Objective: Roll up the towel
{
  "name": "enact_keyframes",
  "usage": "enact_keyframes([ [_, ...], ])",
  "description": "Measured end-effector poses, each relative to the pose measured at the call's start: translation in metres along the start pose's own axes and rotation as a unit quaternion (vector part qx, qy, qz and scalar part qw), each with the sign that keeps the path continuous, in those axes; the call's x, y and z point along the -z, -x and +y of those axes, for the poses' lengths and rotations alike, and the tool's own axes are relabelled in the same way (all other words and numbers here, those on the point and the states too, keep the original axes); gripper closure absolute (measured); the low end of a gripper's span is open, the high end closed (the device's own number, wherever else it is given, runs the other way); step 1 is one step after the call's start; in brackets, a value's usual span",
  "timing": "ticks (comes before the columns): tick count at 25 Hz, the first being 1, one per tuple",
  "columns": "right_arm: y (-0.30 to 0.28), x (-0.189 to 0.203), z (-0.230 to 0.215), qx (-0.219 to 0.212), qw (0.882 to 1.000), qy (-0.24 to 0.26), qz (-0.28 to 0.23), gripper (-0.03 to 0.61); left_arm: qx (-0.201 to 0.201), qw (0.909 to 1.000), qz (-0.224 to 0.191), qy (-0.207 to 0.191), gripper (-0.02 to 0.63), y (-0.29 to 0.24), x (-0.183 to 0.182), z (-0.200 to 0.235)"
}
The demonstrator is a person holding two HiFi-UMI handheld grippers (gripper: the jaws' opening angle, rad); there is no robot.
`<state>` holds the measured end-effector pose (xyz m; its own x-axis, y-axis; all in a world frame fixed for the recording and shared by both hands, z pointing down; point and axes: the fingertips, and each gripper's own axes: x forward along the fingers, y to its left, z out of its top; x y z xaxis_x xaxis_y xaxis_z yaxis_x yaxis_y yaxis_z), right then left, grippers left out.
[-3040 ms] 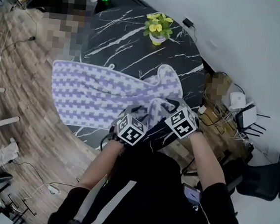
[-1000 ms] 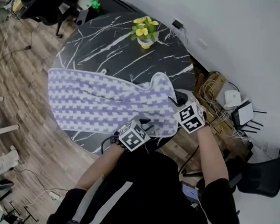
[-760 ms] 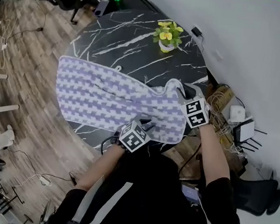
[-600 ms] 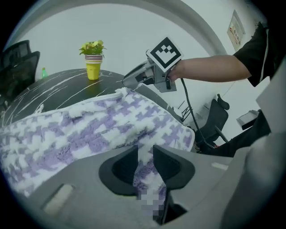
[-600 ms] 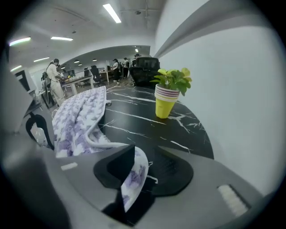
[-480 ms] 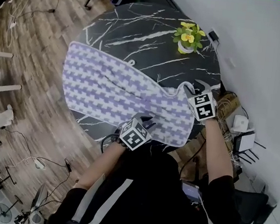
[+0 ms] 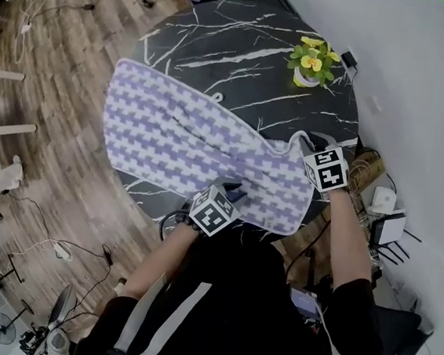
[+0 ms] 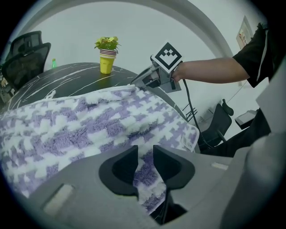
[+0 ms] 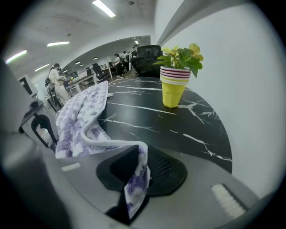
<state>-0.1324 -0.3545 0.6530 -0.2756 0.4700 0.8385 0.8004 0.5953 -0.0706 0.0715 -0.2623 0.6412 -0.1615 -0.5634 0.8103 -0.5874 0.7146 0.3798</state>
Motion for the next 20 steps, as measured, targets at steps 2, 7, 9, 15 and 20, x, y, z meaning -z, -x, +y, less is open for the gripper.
enact_keyframes([
  [2,0.004,-0.006,-0.006,0.023,1.000,0.003,-0.016,0.515,0.000,1.0000,-0.001,-0.001,0.499,0.000,-0.001,0.001],
  [7,0.017,-0.012,-0.039,0.085,0.995,-0.035,-0.049,0.517,-0.004,1.0000,-0.005,0.001,0.499,0.001,-0.003,0.007],
  [9,0.021,-0.007,-0.053,0.103,0.992,-0.061,-0.045,0.517,-0.006,1.0000,-0.007,0.002,0.499,0.002,-0.004,0.008],
  [15,0.031,0.014,-0.089,0.153,0.969,-0.189,-0.043,0.514,-0.006,1.0000,-0.003,0.004,0.499,0.003,0.001,0.008],
  [20,0.031,0.015,-0.099,0.176,0.962,-0.206,-0.042,0.508,-0.007,1.0000,-0.002,0.007,0.499,0.004,0.003,0.009],
])
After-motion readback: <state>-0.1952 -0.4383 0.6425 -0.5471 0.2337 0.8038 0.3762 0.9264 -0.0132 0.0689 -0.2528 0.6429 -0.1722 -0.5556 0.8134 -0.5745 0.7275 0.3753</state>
